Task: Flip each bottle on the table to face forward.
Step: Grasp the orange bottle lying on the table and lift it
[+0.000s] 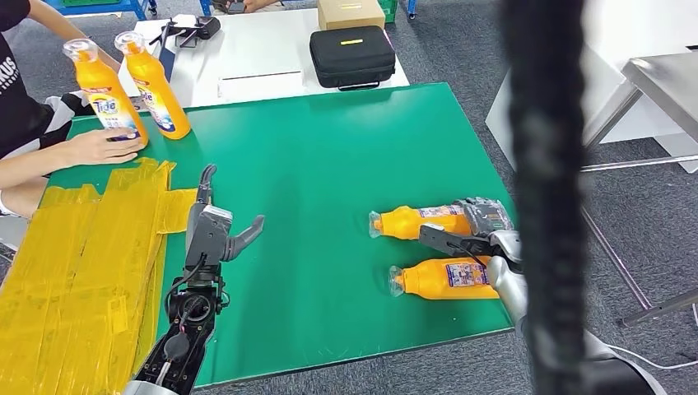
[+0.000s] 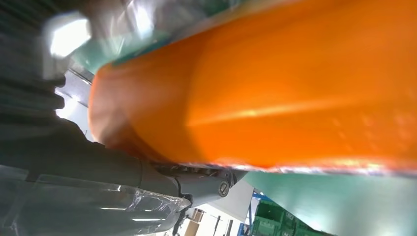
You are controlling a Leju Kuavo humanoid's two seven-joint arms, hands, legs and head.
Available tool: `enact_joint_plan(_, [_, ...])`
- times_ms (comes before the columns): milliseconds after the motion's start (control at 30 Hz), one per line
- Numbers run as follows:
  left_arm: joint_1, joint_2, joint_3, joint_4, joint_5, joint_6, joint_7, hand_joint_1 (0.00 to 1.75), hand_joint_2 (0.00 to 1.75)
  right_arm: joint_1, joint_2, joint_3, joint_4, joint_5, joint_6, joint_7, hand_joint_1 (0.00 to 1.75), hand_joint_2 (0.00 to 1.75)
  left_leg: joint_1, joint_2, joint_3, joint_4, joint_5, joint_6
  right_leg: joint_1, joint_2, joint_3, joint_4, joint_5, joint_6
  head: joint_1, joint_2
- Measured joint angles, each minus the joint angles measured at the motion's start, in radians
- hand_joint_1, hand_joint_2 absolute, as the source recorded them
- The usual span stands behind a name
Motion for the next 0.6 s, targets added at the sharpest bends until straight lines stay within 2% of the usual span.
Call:
enact_joint_plan(167, [0.005,0.0,0.001,0.0,-0.011,-0.001,0.003,0.0,1.75,0.013,0.013,-0.004,0.008,-0.046,-0.112,0.008,1.75,1.75,0.0,0.0,0.0,0.0,0.0,0.0,0.0,0.0,0.0,0.0,0.0,0.0,0.0,0.0])
enact_joint_plan(367, [0.014,0.0,0.001,-0.006,-0.014,-0.004,0.002,0.0,1.75,0.062,0.061,-0.058,-0.054,-0.152,-0.269,-0.009,1.75,1.75,0.0,0.0,-0.002,0.0,0.0,0.0,0.0,0.0,-0.002,0.0,0.0,0.0,0.0,0.0])
enact_joint_plan(467, [0.015,0.0,0.001,-0.01,-0.001,-0.018,0.001,0.0,1.75,0.086,0.085,-0.091,-0.11,-0.242,-0.34,-0.066,1.75,1.75,0.0,0.0,-0.002,0.0,0.0,0.0,0.0,-0.001,-0.002,0.0,0.0,0.0,0.0,0.0])
enact_joint_plan(600, [0.02,0.0,-0.007,-0.019,0.066,-0.078,-0.008,0.0,1.75,0.128,0.126,-0.128,-0.204,-0.413,-0.456,-0.187,1.75,1.75,0.0,0.0,-0.003,0.0,0.0,0.0,0.0,-0.001,-0.003,0.0,0.0,0.0,0.0,0.0])
